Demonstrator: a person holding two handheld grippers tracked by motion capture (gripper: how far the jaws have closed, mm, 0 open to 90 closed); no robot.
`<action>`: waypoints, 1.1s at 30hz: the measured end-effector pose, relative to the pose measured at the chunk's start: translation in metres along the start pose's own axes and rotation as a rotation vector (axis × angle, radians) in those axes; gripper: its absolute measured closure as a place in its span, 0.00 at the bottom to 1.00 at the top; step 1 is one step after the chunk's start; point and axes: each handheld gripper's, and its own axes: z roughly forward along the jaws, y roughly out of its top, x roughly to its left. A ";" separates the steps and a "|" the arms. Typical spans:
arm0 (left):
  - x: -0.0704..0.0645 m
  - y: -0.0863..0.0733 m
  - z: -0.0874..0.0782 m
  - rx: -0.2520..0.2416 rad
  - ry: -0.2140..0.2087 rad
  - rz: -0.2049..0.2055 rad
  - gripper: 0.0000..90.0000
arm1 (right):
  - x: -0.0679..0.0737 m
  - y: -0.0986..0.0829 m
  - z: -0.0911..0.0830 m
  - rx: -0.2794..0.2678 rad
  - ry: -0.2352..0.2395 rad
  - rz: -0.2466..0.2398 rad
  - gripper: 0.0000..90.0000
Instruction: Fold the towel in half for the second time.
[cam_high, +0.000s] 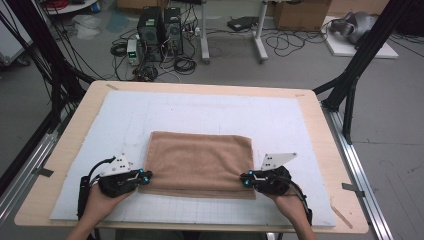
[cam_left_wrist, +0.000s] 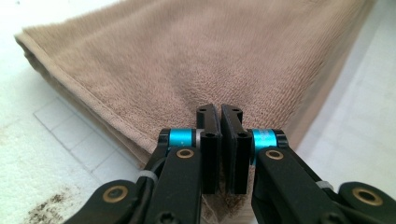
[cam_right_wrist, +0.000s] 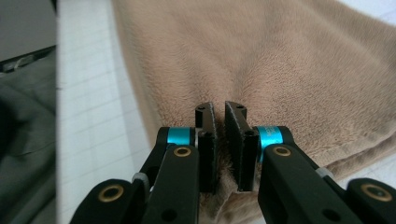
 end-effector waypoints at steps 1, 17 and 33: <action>-0.003 0.001 -0.003 -0.001 0.000 0.009 0.96 | 0.002 0.001 -0.003 0.000 0.008 -0.004 0.92; 0.003 -0.015 -0.004 0.038 0.020 -0.036 0.65 | -0.005 -0.021 0.000 0.044 -0.024 0.079 0.55; 0.097 0.057 0.057 0.012 0.220 -0.173 0.47 | -0.108 0.047 0.025 0.061 -0.196 0.131 0.37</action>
